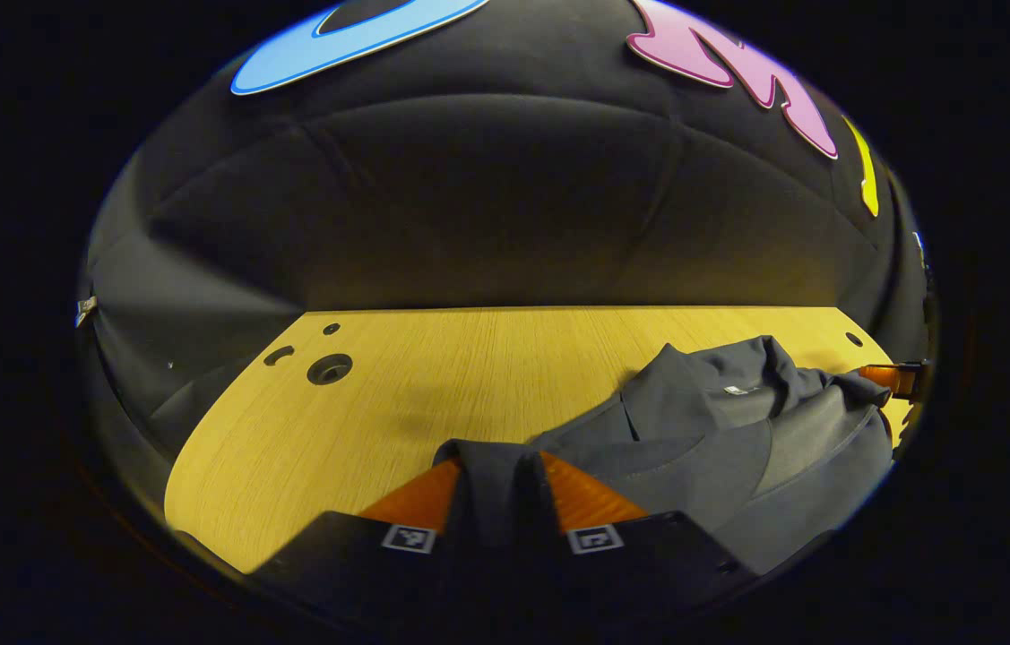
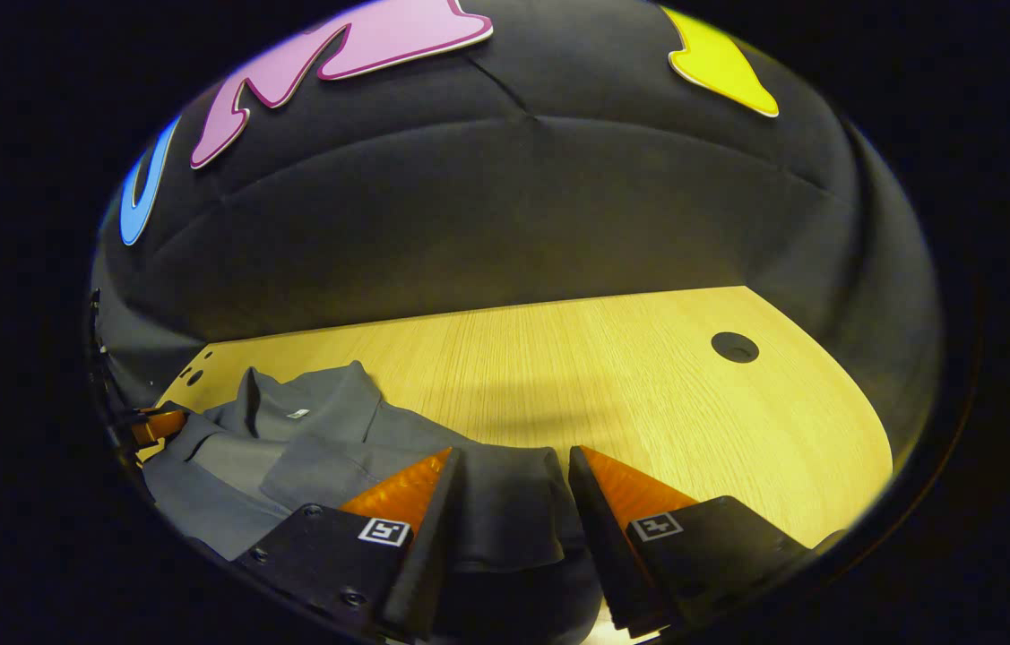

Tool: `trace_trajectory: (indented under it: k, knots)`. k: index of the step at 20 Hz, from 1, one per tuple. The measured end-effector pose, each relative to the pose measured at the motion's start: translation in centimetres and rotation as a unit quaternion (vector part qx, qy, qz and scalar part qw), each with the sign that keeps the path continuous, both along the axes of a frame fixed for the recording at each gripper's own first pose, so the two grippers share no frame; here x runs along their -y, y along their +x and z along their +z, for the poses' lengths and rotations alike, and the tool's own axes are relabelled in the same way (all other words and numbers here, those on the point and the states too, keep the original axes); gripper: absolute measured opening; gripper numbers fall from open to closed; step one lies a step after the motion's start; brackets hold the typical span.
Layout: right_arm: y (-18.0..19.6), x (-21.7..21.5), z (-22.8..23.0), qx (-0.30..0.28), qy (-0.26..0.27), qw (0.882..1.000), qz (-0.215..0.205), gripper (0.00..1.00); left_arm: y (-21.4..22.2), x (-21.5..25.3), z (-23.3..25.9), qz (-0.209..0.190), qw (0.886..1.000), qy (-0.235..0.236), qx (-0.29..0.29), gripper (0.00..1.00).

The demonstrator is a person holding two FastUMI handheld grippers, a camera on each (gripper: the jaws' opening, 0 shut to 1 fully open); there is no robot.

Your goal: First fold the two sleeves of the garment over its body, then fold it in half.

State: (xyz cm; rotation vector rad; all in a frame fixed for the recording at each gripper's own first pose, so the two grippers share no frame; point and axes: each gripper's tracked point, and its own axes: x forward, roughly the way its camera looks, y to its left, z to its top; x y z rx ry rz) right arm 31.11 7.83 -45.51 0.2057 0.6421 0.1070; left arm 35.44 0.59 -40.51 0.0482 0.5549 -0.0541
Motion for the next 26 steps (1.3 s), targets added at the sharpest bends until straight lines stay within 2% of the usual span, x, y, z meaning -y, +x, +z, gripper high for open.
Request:
trace_trajectory:
  k: [4, 5, 6, 7, 8, 13, 17, 21, 26]
  knots:
    - [-1.0, 0.3, 1.5, 0.003, -0.014, 1.0, 0.015, 0.79, -0.8, -0.1, 1.4, 0.007, 1.0, -0.011, 0.01, 0.83]
    - [-1.3, 0.4, 2.2, 0.006, -0.016, 1.0, 0.015, 0.72, -1.1, -0.1, 2.2, 0.006, 1.0, -0.013, 0.019, 0.87]
    - [-1.6, 0.6, 3.0, 0.012, -0.018, 1.0, 0.013, 0.84, -1.5, -0.1, 2.8, 0.005, 1.0, -0.012, 0.027, 0.95]
    - [-1.8, 0.8, 4.2, 0.018, -0.021, 1.0, 0.014, 0.84, -2.0, -0.1, 3.5, 0.003, 0.999, -0.007, 0.032, 0.97]
    - [-2.2, 0.7, 5.0, 0.025, -0.022, 0.999, 0.015, 1.0, -2.8, -0.2, 4.2, 0.001, 0.999, -0.002, 0.036, 0.98]
    - [-5.4, 0.4, 10.7, 0.062, -0.02, 0.998, 0.026, 1.0, -6.9, 0.4, 8.1, -0.011, 0.999, 0.007, 0.051, 0.98]
    - [-9.4, -0.4, 15.0, 0.086, -0.01, 0.995, 0.039, 0.99, -11.4, 2.0, 12.2, -0.03, 0.997, -0.007, 0.068, 0.97]
    - [-13.5, -0.2, 19.2, 0.116, -0.029, 0.991, 0.06, 1.0, -16.2, 3.2, 15.7, -0.043, 0.996, -0.019, 0.08, 0.96]
    - [-17.4, -0.4, 22.5, 0.127, -0.017, 0.99, 0.065, 0.99, -21.5, 4.6, 18.6, -0.062, 0.994, -0.025, 0.089, 0.96]
